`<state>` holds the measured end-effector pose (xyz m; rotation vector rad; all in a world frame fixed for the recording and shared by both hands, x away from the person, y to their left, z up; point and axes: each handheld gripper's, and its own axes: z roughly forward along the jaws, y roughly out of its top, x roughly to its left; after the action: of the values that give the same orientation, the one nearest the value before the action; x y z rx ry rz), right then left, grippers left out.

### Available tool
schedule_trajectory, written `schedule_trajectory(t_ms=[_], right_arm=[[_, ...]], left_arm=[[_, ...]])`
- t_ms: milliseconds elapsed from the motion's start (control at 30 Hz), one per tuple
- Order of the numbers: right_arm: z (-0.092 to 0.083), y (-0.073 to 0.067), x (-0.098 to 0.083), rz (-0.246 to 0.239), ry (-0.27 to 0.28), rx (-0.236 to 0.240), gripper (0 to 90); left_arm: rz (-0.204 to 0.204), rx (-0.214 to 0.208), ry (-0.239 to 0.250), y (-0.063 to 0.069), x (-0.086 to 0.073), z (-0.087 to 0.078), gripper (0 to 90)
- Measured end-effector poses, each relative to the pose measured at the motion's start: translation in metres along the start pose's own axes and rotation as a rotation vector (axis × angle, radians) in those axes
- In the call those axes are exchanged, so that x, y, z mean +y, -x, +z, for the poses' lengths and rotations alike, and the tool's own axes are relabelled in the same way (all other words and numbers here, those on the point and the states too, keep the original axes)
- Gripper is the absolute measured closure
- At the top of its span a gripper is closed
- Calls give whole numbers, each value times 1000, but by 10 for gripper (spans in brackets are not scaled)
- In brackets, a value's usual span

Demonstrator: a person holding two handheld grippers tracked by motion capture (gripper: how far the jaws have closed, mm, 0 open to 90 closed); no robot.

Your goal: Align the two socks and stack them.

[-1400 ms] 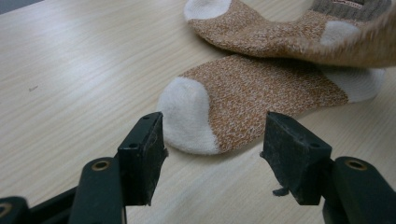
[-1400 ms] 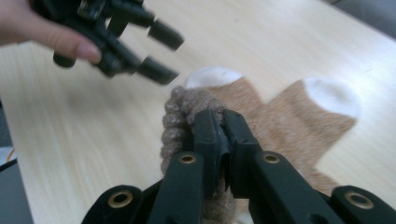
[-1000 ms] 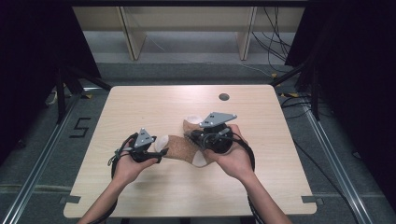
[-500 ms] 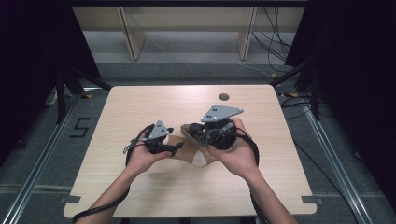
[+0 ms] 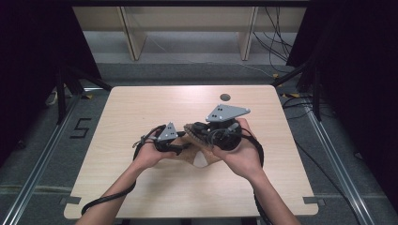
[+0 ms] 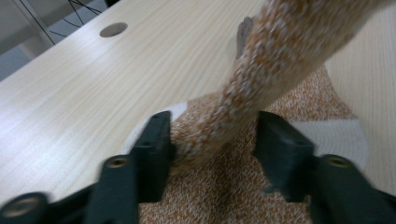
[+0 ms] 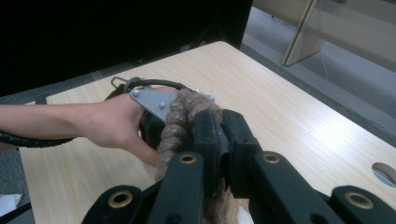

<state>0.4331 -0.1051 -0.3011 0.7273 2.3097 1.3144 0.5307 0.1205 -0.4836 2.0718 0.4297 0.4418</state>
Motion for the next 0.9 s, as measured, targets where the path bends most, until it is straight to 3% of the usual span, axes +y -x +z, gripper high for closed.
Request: schedule_trajectory(t_ms=[100, 200, 300, 367, 533, 667, 700, 733, 900], right_arm=[[-3, 3, -1, 6, -4, -10, 855], [-7, 8, -2, 8, 4, -41, 854], [-11, 12, -4, 26, 7, -77, 855], [-15, 17, -5, 33, 9, -108, 854], [-21, 27, -10, 76, 6, -152, 854], [-24, 35, -15, 93, 7, -166, 854], [-24, 35, -16, 102, 14, -171, 854], [-24, 36, -17, 103, 14, -173, 854], [-27, 36, -20, 102, 3, -168, 854]], left_arm=[[-3, -16, -24, -3, 0, -4, 711], [-35, 0, -34, -5, 6, -14, 794], [-43, 21, -51, -8, 15, -27, 806], [-73, 27, -46, -9, 22, -36, 807], [-103, 12, -61, -12, 37, -64, 809], [-116, 12, -94, -10, 43, -80, 813], [-103, 10, -114, -9, 44, -85, 814], [-118, 8, -112, -7, 46, -88, 814], [-98, 1, -142, 0, 49, -102, 815]])
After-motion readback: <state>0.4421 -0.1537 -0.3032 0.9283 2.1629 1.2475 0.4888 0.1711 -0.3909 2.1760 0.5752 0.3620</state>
